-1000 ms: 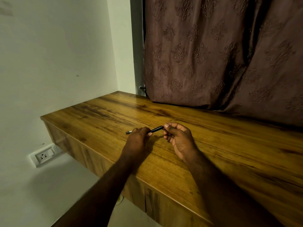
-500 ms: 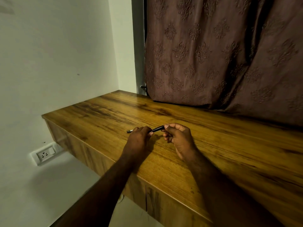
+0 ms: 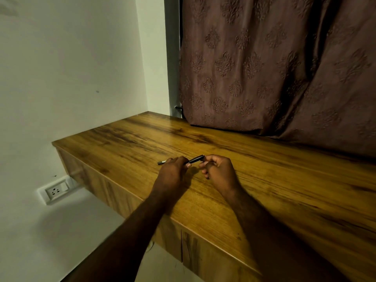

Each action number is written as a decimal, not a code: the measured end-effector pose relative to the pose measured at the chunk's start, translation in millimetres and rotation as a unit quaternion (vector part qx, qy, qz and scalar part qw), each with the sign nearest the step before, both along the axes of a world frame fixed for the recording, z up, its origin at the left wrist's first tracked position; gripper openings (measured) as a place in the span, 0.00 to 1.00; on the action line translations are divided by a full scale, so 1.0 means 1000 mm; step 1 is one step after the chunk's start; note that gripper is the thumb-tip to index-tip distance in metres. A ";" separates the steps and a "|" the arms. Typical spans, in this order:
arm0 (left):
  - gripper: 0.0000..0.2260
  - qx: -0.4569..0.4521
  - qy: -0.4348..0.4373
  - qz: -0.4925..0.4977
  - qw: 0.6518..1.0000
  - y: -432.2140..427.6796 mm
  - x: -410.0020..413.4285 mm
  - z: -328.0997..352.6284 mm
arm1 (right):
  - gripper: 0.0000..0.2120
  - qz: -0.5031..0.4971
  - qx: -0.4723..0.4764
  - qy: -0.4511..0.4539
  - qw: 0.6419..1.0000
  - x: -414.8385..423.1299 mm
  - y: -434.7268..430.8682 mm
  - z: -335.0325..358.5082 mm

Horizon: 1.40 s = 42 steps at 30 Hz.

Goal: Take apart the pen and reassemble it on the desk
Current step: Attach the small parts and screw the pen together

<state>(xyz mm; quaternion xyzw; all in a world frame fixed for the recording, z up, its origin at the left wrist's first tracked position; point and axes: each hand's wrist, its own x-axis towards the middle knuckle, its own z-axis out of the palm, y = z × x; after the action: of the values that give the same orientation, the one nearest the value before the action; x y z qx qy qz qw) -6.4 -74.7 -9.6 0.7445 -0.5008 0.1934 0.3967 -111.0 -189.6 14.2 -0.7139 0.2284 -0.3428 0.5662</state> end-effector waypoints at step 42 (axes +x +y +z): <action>0.07 0.022 0.055 0.047 0.997 0.002 -0.002 0.001 | 0.08 -0.191 -0.135 0.102 0.967 -0.018 -0.037 0.000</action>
<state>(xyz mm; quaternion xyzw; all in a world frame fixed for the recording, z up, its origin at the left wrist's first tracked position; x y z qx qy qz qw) -8.0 -73.1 -8.4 0.7853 -0.4470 0.1596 0.3975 -129.2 -226.9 14.0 -0.7578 0.3687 -0.3978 0.3628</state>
